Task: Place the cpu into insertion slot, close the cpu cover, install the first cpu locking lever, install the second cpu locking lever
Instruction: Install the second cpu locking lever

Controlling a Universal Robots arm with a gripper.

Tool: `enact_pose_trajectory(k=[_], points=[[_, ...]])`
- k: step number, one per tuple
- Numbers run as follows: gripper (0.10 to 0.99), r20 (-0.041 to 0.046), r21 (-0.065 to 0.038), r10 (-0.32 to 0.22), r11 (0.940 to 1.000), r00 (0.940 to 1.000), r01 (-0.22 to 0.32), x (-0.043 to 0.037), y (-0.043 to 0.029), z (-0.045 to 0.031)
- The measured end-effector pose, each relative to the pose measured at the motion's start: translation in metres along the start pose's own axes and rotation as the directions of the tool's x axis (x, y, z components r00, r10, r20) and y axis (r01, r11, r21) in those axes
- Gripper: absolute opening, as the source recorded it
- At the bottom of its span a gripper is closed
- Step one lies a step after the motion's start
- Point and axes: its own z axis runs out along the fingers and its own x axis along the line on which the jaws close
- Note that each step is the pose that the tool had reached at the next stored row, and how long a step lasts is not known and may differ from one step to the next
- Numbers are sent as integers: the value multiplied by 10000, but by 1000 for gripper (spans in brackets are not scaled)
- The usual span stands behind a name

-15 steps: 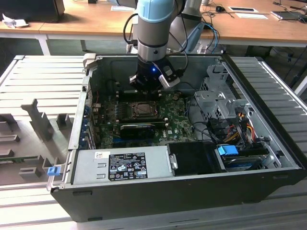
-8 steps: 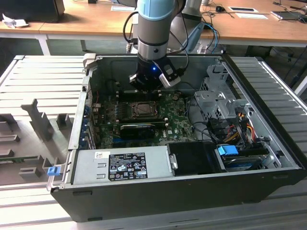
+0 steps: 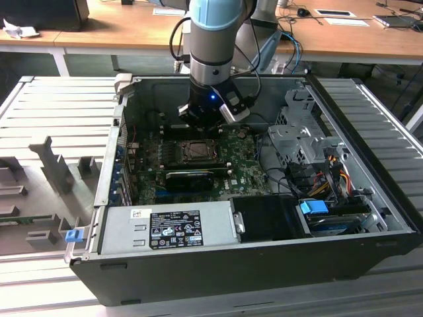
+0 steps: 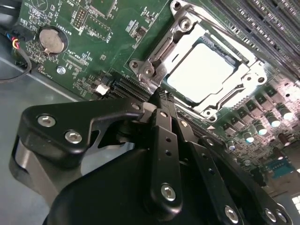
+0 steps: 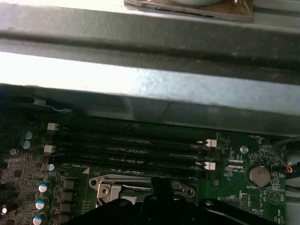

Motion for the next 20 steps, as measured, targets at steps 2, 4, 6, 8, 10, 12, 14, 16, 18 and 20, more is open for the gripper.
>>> enact_pose_trajectory(k=[2,4,6,8,10,12,14,16,18,20], points=[[106,-1,3,0,10000,10000,0,0,-3,-34],[106,0,3,1,10000,10000,-1,-2,3,-107],[106,-1,4,0,10000,10000,0,-5,17,-219],[106,0,2,-1,10000,10000,1,-4,5,-223],[106,-1,5,0,10000,10000,0,-2,-13,-225],[106,-1,7,1,10000,10000,-1,1,-40,-228],[106,-1,9,0,10000,10000,0,3,-58,-226],[106,-1,9,0,10000,10000,0,5,-81,-224],[106,-1,9,0,10000,10000,0,9,-120,-225],[106,-1,9,1,10000,10000,-1,11,-136,-259]])
